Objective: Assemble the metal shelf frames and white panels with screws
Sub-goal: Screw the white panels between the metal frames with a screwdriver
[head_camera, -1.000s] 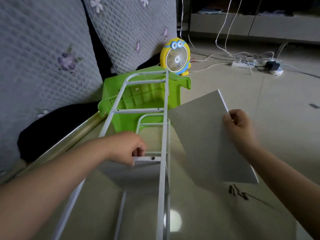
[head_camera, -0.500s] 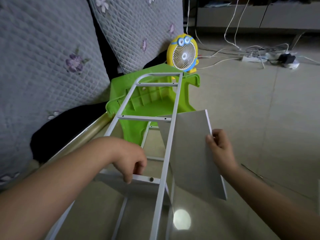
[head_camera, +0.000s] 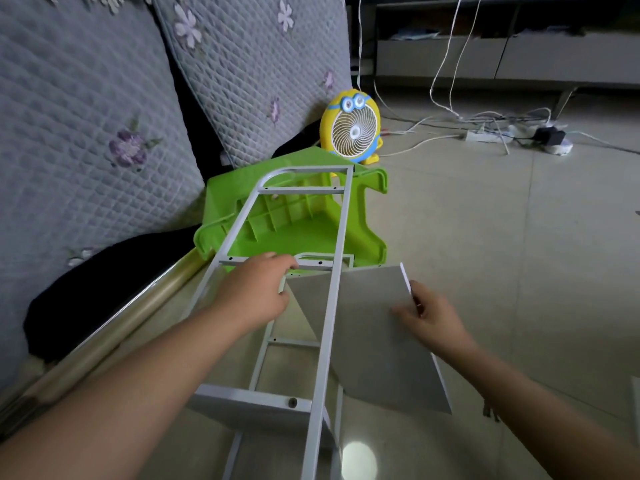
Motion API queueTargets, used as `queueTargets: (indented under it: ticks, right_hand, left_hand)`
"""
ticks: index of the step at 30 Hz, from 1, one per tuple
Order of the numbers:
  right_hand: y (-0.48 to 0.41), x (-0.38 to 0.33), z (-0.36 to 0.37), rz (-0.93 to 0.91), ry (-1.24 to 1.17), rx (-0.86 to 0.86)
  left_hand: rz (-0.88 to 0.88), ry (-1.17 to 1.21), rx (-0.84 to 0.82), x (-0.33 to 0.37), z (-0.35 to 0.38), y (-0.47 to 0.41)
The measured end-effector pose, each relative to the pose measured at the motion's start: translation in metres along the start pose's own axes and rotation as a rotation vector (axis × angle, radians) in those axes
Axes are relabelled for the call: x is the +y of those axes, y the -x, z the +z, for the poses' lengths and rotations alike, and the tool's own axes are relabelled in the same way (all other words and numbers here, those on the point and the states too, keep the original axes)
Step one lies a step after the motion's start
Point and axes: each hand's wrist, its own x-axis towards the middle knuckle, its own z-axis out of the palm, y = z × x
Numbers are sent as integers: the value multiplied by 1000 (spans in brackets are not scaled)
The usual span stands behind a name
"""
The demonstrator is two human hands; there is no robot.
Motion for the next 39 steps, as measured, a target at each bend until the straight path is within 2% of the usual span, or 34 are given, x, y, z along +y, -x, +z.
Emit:
queueTargets:
  ticks: [3,5,8,12,20,25,31,39]
  right_hand:
    - [-13,-16,-27,5,356,-216]
    - [-20,-26,-35,32,499,-325]
    - [-18,-26,-36,50,482,-374]
    - [-2,-15,-31,74,307,-242]
    - [14,21,-35,-120,280,36]
    - [30,39,-40,-56,95,86]
    - [33,38,-32,-103,66,116]
    - [23,28,-23,-167,35,107]
  left_hand:
    - [-22,-103,61,5,1,-7]
    - [-38,-191,78,5,0,-11]
    - [-53,-298,41,0,-1,-16]
    - [14,-383,-6,-6,-3,-21]
    - [69,-472,-63,-2,-11,-28]
    - [75,-532,-53,-4,-10,-31]
    - [55,-587,-75,0,-11,-32]
    - [108,-327,-138,16,2,-33]
